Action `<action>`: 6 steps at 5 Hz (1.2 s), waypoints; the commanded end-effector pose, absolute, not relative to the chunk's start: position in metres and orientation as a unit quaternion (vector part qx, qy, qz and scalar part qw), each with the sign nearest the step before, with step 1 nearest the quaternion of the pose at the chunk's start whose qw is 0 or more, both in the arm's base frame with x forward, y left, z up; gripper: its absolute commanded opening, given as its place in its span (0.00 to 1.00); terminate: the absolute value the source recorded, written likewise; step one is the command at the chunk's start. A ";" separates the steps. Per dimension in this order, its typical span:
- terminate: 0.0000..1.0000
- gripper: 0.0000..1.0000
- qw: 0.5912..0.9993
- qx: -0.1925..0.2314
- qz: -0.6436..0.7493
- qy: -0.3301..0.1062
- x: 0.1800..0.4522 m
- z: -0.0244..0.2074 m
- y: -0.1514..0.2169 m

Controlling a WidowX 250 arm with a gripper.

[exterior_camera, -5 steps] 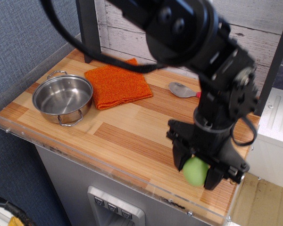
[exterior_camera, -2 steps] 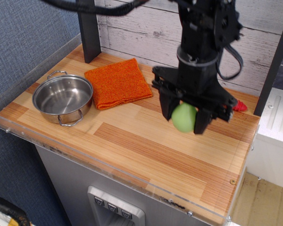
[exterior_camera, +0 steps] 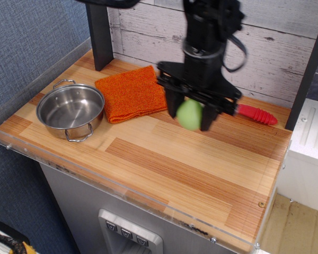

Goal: Put the pear on the orange rag.

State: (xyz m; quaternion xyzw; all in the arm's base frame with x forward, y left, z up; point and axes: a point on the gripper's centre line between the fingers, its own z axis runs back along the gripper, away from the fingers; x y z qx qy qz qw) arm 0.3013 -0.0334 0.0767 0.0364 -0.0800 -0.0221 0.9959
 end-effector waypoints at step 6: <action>0.00 0.00 0.983 0.078 0.117 -0.120 0.360 0.045 0.112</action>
